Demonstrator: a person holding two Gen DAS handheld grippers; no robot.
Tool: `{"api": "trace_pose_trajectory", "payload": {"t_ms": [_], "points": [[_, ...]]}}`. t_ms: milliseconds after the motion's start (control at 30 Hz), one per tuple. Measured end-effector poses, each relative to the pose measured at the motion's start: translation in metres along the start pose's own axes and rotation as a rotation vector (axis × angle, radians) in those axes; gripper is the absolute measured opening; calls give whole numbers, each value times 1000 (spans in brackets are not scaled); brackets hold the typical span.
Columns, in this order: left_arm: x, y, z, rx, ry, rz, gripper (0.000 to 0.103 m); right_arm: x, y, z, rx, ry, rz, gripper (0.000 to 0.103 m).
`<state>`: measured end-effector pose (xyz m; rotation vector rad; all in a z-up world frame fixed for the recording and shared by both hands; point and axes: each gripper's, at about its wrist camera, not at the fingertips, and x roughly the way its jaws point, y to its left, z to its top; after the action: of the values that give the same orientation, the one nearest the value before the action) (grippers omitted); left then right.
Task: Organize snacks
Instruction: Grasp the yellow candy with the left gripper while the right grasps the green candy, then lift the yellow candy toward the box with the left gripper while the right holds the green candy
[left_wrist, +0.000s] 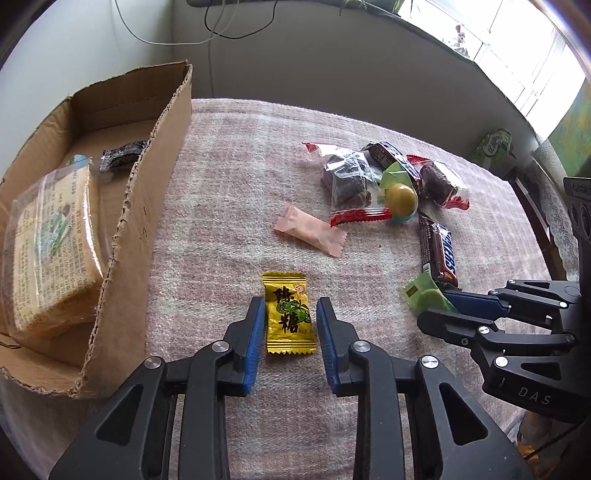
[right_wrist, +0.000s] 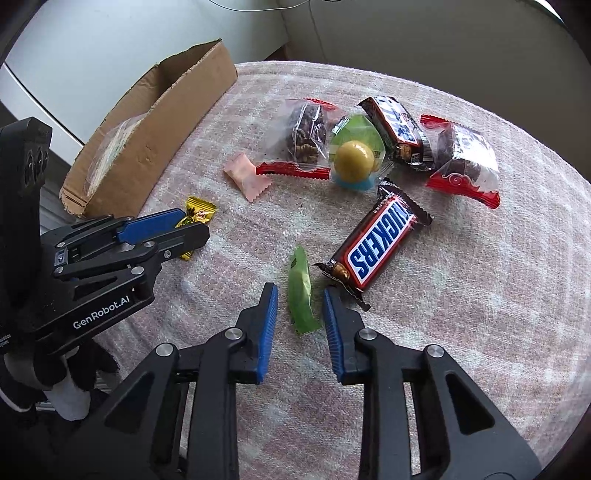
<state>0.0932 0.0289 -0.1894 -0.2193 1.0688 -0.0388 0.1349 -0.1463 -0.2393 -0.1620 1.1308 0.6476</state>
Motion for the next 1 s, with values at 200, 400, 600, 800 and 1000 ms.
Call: {"api": "trace_pose_trajectory", "payload": {"t_ms": [200, 400, 600, 800, 1000], "points": [[-1, 2, -1, 15, -15, -4, 22, 2, 6, -1, -21, 2, -23, 11], [-6, 5, -2, -5, -22, -34, 22, -2, 1, -2, 9, -19, -9, 8], [-15, 3, -1, -3, -33, -53, 9, -7, 0, -3, 2, -24, -12, 7], [-6, 7, 0, -11, 6, -68, 17, 4, 3, 0, 9, 2, -18, 7], [1, -9, 3, 85, -16, -21, 21, 7, 3, 3, 22, 7, -28, 7]]}}
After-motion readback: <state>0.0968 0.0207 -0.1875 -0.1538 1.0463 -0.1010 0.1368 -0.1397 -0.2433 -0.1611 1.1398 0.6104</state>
